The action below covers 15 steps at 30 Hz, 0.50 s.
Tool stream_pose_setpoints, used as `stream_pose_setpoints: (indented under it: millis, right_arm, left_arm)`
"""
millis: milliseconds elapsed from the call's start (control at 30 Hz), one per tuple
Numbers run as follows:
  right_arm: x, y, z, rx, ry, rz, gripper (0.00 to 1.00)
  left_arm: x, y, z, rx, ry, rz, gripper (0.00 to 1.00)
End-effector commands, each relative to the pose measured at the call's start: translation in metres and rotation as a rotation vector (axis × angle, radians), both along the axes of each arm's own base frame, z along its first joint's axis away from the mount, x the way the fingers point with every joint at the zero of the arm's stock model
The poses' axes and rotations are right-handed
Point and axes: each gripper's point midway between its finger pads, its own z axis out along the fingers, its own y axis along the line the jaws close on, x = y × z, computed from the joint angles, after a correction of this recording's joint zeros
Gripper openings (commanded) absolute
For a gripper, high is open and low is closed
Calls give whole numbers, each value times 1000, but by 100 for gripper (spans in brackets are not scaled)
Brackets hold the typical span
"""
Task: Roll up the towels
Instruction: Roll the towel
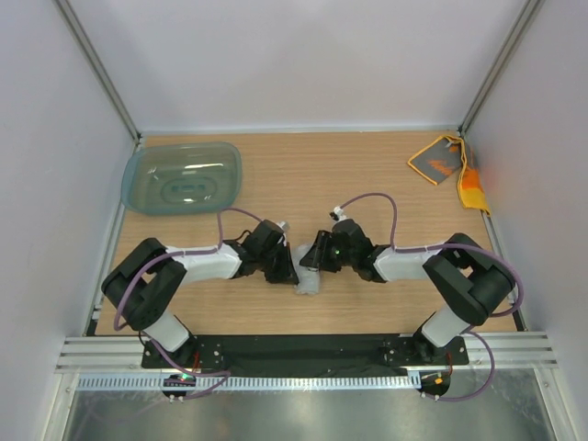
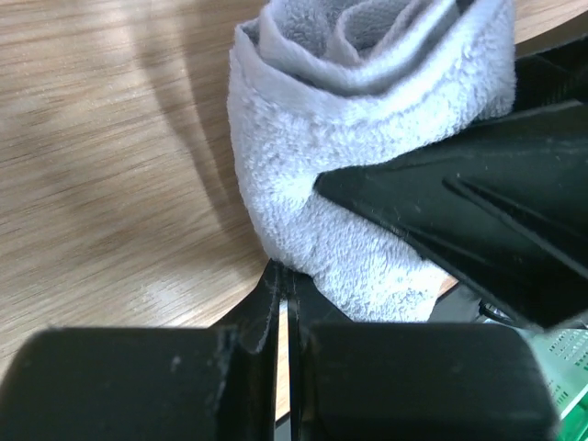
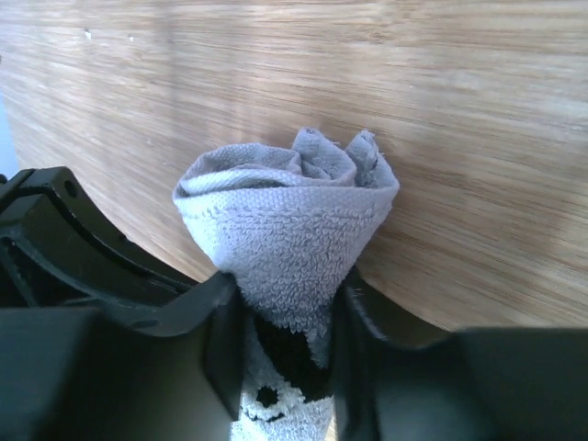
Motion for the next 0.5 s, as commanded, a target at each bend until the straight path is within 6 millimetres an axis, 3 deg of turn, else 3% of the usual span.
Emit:
stream_pose_setpoints:
  millis: [0,100,133,233,333,433,467]
  right_arm:
    - [-20,-12,-23,-7,54,-10,35]
    - [-20,-12,-13,19,30,-15,25]
    - [-19,-11,-7,32,19,-16,25]
    - [-15,-10,13,76,-13,-15,24]
    - [-10,-12,32,106,-26,-25,23]
    - [-7,-12,66,125,-74,-15,22]
    - [-5,-12,85,146,-112,-13,22]
  left_arm:
    - [-6,2,-3,29,17,-41,0]
    - [-5,2,5,23,3,-41,2]
    - [-5,1,9,16,-3,-47,10]
    - [-3,2,27,-6,-33,-37,21]
    - [3,5,67,-50,-115,-11,31]
    - [7,8,110,-92,-196,-6,36]
    - [6,5,124,-130,-214,-22,38]
